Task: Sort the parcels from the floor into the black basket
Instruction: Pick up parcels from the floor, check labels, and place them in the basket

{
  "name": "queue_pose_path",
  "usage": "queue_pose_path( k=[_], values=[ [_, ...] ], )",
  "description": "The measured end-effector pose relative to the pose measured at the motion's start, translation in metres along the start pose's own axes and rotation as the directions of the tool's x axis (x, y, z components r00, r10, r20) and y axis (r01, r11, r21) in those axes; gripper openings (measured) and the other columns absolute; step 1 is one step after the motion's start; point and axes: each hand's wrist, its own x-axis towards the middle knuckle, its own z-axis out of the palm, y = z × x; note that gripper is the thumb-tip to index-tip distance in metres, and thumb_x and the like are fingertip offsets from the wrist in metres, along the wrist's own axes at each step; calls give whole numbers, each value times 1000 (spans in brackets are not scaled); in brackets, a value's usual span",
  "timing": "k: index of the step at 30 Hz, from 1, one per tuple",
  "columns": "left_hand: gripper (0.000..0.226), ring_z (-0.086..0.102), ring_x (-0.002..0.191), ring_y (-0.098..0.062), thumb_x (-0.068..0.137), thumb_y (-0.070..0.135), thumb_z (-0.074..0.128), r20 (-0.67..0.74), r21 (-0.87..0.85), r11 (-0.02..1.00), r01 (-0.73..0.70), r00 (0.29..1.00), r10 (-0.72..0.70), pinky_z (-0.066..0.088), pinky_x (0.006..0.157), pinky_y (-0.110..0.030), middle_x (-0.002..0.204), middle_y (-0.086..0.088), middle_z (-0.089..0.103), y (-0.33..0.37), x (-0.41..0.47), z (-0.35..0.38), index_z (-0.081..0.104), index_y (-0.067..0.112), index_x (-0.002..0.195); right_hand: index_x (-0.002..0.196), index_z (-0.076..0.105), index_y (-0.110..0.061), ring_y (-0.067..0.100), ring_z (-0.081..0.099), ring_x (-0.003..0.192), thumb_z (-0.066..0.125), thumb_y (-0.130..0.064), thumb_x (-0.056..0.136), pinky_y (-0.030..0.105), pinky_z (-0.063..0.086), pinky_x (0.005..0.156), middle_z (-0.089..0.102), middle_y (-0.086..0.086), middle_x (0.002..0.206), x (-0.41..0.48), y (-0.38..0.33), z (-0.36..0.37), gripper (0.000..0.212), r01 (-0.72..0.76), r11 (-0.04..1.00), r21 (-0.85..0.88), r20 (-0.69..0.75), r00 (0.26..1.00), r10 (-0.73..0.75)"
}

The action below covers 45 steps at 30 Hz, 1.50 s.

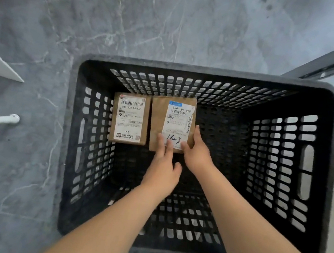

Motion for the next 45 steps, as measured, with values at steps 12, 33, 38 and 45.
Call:
queue_pose_path(
  k=[12,33,38,45],
  values=[
    [70,25,147,-20,88,47,59,-126,153,965,-215,964,234,27,119,-48,157,7,31,65,-72,-97,25,38,149,158,3,-24,11,10,151,40,-23,101,42,5,124,13,-5,165,-118,-100,-18,68,455,888,-65,-292,842,-453],
    [64,-10,151,-11,102,45,6,-326,766,274,-582,15,945,-7,123,-44,165,2,-8,508,-566,-390,0,15,158,158,3,-24,6,-9,151,33,-35,102,43,-2,123,-1,-11,165,-701,-362,-367,64,359,697,-621,-748,-3,-664],
    [60,-10,151,-10,105,42,11,-332,789,196,-582,-136,933,-8,122,-43,165,2,-7,523,-660,-390,1,16,158,158,6,-19,9,-7,151,28,-35,102,44,-5,123,1,-5,166,-824,-345,-381,62,199,712,-673,-738,-229,-634],
    [62,-3,153,-18,104,43,4,-207,831,6,-556,-299,932,7,122,-51,166,-4,-4,485,-772,-318,3,13,158,158,11,-21,13,-1,152,30,-46,103,48,-2,123,3,-4,165,-940,-243,-343,63,2,830,-557,-774,-362,-519]
  ],
)
